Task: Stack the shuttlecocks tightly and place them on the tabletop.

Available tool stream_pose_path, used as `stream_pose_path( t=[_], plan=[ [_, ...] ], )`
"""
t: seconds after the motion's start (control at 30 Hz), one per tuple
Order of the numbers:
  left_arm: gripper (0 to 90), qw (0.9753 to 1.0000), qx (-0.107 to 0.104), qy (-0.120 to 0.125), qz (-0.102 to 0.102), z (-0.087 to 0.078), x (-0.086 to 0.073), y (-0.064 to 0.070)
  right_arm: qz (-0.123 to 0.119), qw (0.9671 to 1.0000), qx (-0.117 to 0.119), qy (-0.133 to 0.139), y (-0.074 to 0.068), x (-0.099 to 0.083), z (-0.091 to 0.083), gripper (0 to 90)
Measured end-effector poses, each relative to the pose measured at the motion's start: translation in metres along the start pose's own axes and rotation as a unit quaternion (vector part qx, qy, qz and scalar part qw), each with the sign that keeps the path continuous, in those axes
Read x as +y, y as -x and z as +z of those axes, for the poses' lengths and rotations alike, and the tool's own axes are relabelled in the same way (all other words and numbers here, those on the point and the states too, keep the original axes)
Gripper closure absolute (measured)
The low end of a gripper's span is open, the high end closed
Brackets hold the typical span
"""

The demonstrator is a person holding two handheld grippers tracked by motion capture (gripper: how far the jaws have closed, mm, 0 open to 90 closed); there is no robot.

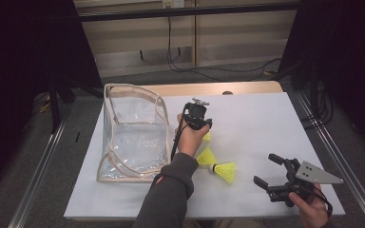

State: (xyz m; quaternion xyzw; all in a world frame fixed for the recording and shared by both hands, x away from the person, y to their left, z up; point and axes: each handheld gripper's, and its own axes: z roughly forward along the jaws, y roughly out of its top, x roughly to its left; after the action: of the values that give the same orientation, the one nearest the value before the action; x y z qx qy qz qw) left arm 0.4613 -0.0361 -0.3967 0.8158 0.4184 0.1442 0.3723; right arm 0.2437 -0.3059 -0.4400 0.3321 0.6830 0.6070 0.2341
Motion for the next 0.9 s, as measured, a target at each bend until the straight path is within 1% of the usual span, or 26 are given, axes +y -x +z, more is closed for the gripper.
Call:
stream_pose_path(
  t=[0.07, 0.1, 0.17, 0.2, 0.23, 0.3, 0.33, 0.37, 0.43, 0.53, 0.63, 0.7, 0.73, 0.8, 0.9],
  plan=[
    [74.6, 1.0, -0.007, -0.003, 0.004, -0.002, 0.0, 0.001, 0.0, 1.0, 0.0, 0.0, 0.0, 0.0, 0.0, 3.8],
    [78.6, 0.9999, -0.008, -0.001, 0.006, -0.003, 0.001, 0.001, 0.0, 1.0, 0.0, 0.0, 0.0, 0.0, 0.0, 3.8],
    [84.6, 0.9998, -0.017, 0.003, 0.006, -0.004, 0.001, 0.002, 0.001, 1.0, 0.0, 0.0, 0.0, 0.0, 0.0, 3.8],
    [87.3, 0.9997, -0.025, 0.004, 0.006, -0.005, 0.001, 0.003, 0.001, 1.0, -0.001, 0.0, 0.0, 0.0, 0.0, 3.8],
    [89.3, 0.9995, -0.029, 0.001, 0.011, -0.005, 0.001, 0.004, 0.001, 1.0, 0.0, 0.0, 0.0, 0.0, 0.0, 3.8],
    [90.0, 0.9992, -0.039, -0.004, 0.008, -0.005, 0.0, 0.007, 0.0, 1.0, 0.0, -0.001, 0.0, 0.0, 0.0, 3.8],
    [90.0, 0.999, -0.044, -0.006, 0.012, -0.005, 0.0, 0.008, 0.001, 1.0, 0.0, -0.001, 0.0, 0.0, 0.0, 3.8],
    [90.0, 0.9988, -0.048, -0.007, 0.009, -0.005, -0.001, 0.01, 0.0, 1.0, 0.0, -0.001, 0.0, 0.0, 0.0, 3.8],
    [90.0, 0.9985, -0.054, -0.007, 0.012, -0.005, -0.003, 0.012, 0.0, 1.0, 0.0, -0.001, 0.0, 0.0, 0.0, 3.8],
    [90.0, 0.9983, -0.055, -0.016, 0.011, -0.002, -0.007, 0.012, 0.002, 1.0, -0.001, -0.002, 0.0, 0.0, 0.0, 3.8],
    [90.0, 0.9984, -0.051, -0.02, 0.011, 0.0, -0.01, 0.01, 0.0, 1.0, 0.0, -0.001, 0.0, 0.0, 0.0, 3.8],
    [90.0, 0.9985, -0.051, -0.019, 0.008, 0.0, -0.011, 0.009, 0.0, 1.0, -0.001, 0.0, 0.0, 0.0, 0.0, 3.8],
    [90.0, 0.9983, -0.054, -0.021, 0.003, 0.0, -0.011, 0.009, 0.001, 1.0, -0.001, -0.002, 0.0, 0.0, 0.0, 3.8],
    [90.0, 0.9984, -0.051, -0.021, 0.008, 0.001, -0.011, 0.008, 0.001, 1.0, -0.001, -0.001, 0.0, 0.0, 0.0, 3.8],
    [90.0, 0.9984, -0.051, -0.024, 0.005, 0.002, -0.011, 0.007, 0.0, 1.0, -0.001, 0.0, 0.0, 0.0, 0.0, 3.8]
  ],
)
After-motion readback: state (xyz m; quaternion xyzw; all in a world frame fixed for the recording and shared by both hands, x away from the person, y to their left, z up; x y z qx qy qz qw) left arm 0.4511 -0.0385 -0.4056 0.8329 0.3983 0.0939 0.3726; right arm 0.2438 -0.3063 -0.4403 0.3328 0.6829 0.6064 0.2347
